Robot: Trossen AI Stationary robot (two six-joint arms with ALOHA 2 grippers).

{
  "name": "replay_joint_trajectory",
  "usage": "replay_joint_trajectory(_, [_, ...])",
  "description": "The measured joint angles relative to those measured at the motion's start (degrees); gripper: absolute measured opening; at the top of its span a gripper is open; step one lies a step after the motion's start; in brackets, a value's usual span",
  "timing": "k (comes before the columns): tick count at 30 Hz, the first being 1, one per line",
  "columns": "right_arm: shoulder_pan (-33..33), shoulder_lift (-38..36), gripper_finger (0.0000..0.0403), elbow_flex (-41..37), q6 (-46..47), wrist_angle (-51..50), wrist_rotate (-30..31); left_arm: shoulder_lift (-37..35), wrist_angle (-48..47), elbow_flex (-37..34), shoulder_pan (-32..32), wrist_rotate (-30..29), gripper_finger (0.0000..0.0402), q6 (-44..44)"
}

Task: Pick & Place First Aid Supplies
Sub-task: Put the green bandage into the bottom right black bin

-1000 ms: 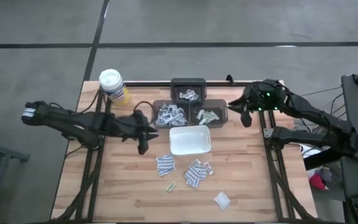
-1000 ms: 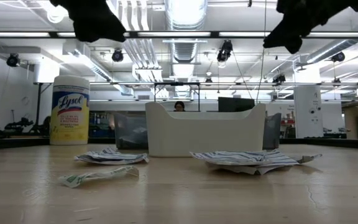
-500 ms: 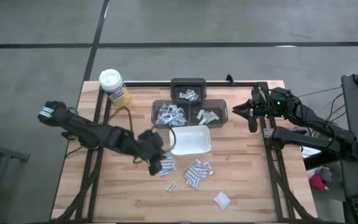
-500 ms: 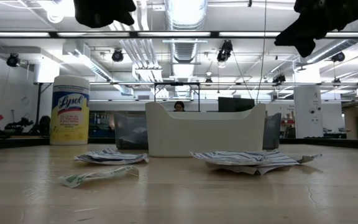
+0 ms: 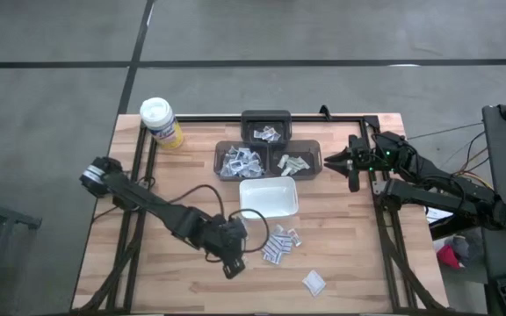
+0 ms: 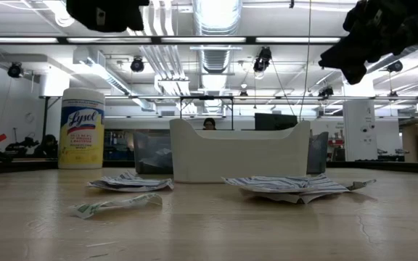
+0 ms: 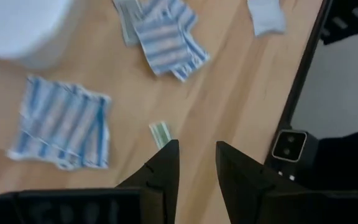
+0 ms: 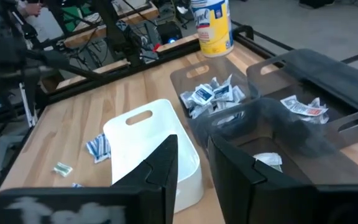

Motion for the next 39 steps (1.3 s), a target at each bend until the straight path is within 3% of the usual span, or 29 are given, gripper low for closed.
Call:
replay_joint_trajectory(12, [-0.02,0.0,0.0077,-0.55,-4.52,0.47,-0.16,7.92,-0.28,2.19,-0.56,4.89,0.0101,-9.51])
replay_joint_trajectory(18, [-0.02,-0.22,0.0065,-2.03,-4.53,1.26,-0.05,9.33,-0.25,2.14,-0.67,4.88,0.0101,-11.32])
replay_joint_trajectory(27, [-0.02,-3.71,0.0059,-10.11,0.22,11.89,-0.12,9.61,-0.25,1.4,-0.85,4.87,0.0101,-12.84])
replay_joint_trajectory(39, [-0.02,-7.29,0.006,-13.03,1.44,12.01,-0.38,11.04,0.2,0.38,-0.83,3.27,0.0101,-15.26])
